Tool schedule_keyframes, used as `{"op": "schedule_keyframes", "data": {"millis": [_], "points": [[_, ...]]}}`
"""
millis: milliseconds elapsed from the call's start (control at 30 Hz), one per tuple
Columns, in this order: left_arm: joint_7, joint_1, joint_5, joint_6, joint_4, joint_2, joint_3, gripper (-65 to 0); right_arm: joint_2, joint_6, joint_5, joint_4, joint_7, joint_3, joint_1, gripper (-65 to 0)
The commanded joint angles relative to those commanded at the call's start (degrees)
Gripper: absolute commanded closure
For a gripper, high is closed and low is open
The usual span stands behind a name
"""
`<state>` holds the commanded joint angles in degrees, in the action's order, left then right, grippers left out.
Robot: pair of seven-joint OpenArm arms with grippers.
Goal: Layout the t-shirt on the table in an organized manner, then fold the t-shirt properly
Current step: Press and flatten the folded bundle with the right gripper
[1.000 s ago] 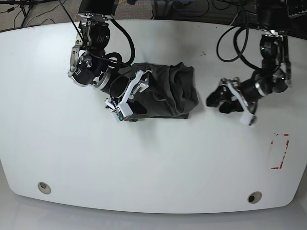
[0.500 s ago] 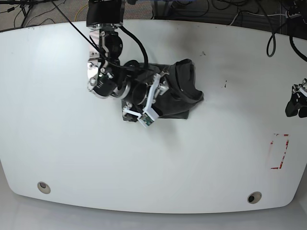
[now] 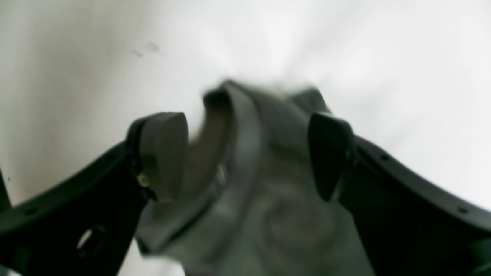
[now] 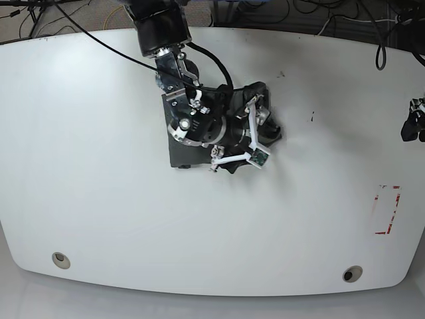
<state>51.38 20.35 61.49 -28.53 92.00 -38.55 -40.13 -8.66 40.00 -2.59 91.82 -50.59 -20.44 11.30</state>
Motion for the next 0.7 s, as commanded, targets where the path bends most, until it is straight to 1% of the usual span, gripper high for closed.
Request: {"op": "schedule_keyframes", "data": {"millis": [100, 167, 233, 333, 433, 600, 700], "points": [[0.0, 0.3, -0.2, 0.0, 0.0, 1.3, -0.3, -36.0, -0.1, 0.0, 0.4, -3.3, 2.1, -2.5, 2.5, -46.0], [0.0, 0.5, -1.7, 0.0, 0.3, 1.8, -0.4, -36.0, -0.1, 0.0, 0.6, -5.3, 4.6, -3.9, 3.3, -46.0], [0.0, 0.8, -3.5, 0.0, 0.4, 1.8, -0.2, -36.0, -0.2, 0.0, 0.6, -8.0, 6.7, -4.1, 4.0, -46.0], [0.0, 0.8, -5.0, 0.0, 0.4, 2.4, -0.3, -36.0, -0.2, 0.0, 0.6, -12.0, 8.3, -4.4, 5.5, -46.0], [0.0, 0.8, -6.0, 0.0, 0.4, 3.5, -0.4, -36.0, -0.1, 0.0, 0.6, -15.6, 9.7, -5.2, 6.2, -45.8], [0.0, 0.8, -6.9, 0.0, 0.4, 3.7, -0.4, -36.0, 0.1, 0.0, 0.8, -20.0, 13.2, -5.2, 6.3, -45.5], [0.0, 0.8, -6.9, 0.0, 0.4, 3.7, -0.4, -36.0, 0.3, 0.0, 0.8, -21.5, 14.8, -5.1, 6.2, -40.3]]}}
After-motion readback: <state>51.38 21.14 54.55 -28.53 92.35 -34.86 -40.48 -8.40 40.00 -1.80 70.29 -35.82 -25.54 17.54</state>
